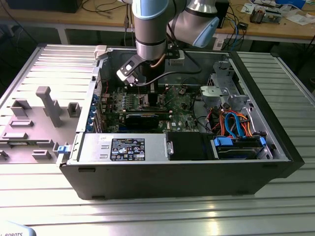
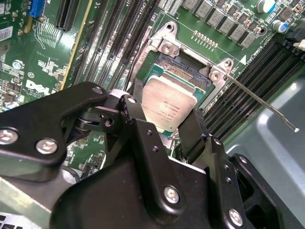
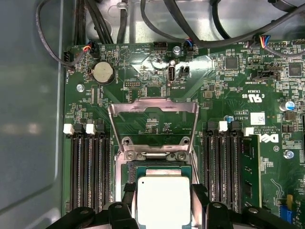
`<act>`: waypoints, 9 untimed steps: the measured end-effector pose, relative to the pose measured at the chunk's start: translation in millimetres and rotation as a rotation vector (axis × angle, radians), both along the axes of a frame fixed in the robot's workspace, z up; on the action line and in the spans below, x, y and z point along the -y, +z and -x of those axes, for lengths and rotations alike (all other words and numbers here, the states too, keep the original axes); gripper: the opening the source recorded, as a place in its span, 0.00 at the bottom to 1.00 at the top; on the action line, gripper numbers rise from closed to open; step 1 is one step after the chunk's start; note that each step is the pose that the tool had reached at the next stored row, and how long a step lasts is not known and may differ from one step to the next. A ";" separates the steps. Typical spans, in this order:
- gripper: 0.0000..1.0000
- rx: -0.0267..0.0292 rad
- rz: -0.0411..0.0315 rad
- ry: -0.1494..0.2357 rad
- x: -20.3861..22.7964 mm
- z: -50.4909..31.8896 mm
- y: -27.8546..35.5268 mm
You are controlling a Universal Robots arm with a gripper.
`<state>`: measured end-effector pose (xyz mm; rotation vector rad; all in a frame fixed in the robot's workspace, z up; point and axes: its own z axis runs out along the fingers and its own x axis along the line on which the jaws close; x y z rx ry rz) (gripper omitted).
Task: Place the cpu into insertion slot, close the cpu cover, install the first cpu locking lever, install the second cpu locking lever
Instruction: 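Place the cpu into insertion slot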
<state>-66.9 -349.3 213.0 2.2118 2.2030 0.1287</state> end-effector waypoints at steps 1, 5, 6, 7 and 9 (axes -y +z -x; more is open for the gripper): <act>0.54 0.0000 0.0001 0.000 0.0 0.2 -1.3; 0.54 -0.0001 0.0001 0.000 0.0 1.1 -5.2; 0.54 -0.0002 0.0003 0.000 0.1 1.2 -5.3; 0.54 -0.0003 0.0004 0.000 0.0 1.2 -5.4; 0.54 -0.0001 0.0001 0.000 -0.3 1.2 -5.4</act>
